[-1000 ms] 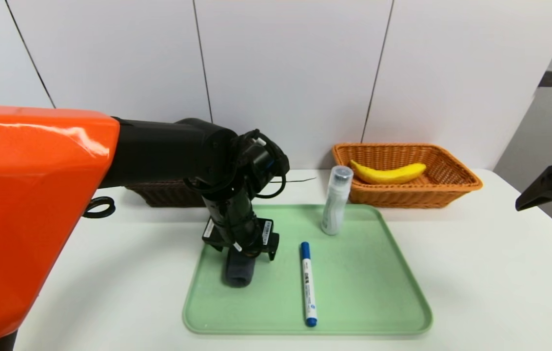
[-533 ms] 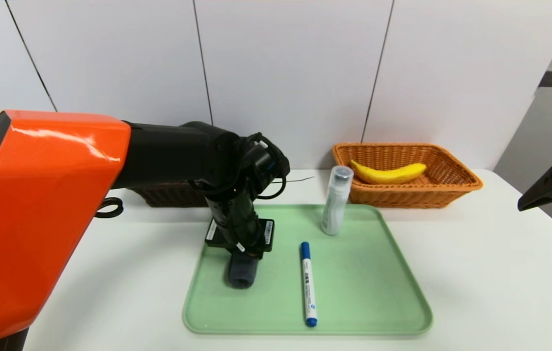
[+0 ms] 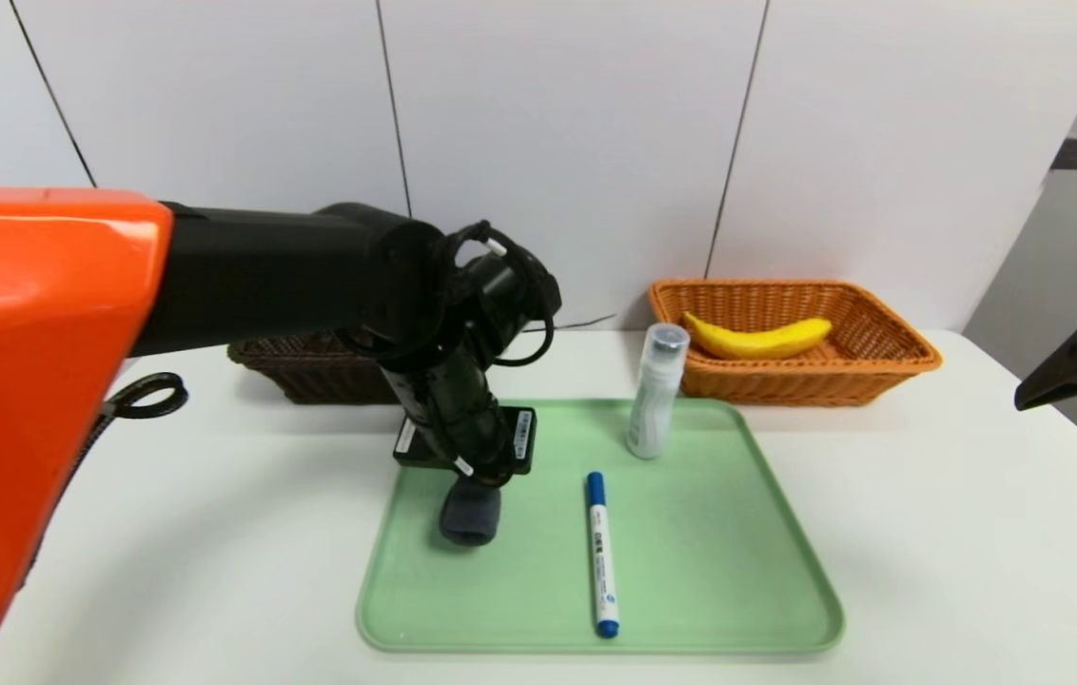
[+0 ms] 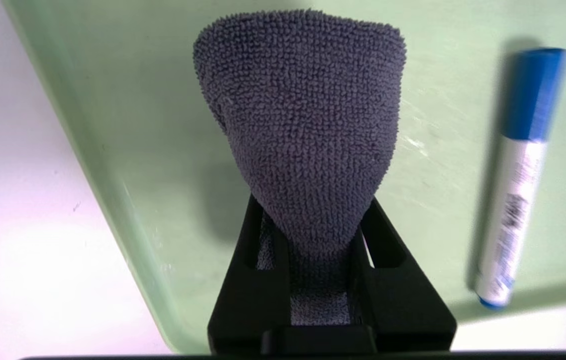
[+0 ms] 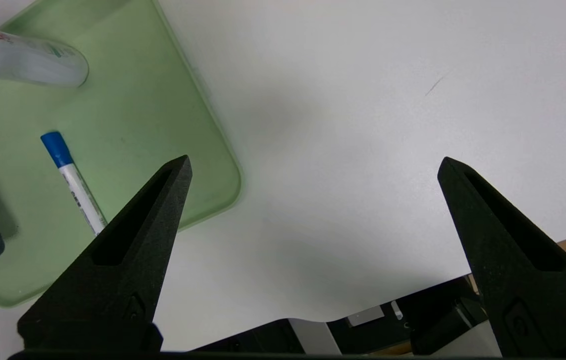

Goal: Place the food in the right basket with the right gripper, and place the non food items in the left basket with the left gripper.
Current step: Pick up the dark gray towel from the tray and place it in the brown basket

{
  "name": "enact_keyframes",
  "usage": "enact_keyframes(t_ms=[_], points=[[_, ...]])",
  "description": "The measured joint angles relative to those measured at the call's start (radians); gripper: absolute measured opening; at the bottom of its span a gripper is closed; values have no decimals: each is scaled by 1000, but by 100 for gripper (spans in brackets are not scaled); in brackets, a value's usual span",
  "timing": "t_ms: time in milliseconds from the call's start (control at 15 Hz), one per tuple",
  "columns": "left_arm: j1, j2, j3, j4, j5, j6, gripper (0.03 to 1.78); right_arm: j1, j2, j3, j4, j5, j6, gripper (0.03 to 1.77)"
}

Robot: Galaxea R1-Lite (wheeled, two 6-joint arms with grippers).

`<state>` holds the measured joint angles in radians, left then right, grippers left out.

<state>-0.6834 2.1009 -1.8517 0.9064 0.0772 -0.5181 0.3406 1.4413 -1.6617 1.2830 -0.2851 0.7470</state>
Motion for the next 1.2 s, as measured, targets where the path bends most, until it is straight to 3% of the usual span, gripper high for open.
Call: enact_keyframes(t_ms=[267,467,800,1000,1200], points=[[-14,-174,-10,-1,-83,21,33,-5,0,0,0,1,1,170],[13,-315,-14,-6,-104,63,33,-6,3,0,-1,3,1,170],[243,-397,-98,-62,-108,153,33,-6,4,0,-1,5,2,170],[384,-348,-118,-157,-110,229,33,-7,4,0,-1,4,1,170],[467,-261,-122,-254,-110,274,33,-7,4,2,-1,9,2,170]])
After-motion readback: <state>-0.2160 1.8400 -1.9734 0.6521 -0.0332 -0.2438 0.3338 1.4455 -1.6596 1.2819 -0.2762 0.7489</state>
